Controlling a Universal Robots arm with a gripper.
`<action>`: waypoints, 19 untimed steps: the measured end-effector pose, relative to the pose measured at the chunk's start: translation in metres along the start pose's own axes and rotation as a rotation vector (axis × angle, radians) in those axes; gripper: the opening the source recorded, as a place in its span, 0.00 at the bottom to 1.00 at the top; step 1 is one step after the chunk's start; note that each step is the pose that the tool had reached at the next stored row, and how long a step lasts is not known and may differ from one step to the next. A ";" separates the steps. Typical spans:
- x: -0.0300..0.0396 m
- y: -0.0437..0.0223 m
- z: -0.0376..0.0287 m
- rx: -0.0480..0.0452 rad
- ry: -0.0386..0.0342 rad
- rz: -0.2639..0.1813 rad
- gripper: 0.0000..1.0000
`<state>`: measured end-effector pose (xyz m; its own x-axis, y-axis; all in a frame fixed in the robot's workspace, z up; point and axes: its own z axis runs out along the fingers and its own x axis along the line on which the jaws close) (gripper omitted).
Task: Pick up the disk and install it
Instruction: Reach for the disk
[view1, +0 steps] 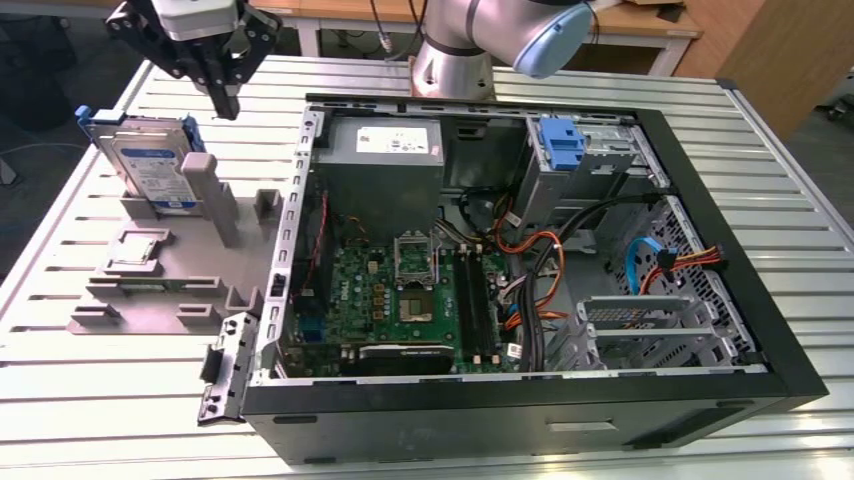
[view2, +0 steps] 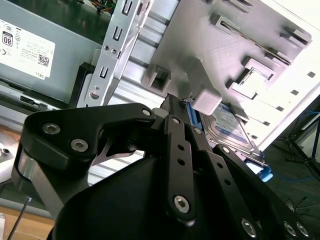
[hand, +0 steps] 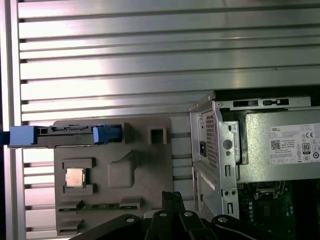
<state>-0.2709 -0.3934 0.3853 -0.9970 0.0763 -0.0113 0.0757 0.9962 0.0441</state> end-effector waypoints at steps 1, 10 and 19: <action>0.0002 0.0000 0.0000 0.0000 0.0000 0.000 0.10; 0.0040 -0.0003 0.0002 0.0000 0.0000 0.000 0.10; 0.0146 -0.0011 0.0006 0.0000 0.0000 0.000 0.10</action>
<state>-0.2856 -0.3934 0.3845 -0.9970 0.0763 -0.0112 0.0758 0.9962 0.0440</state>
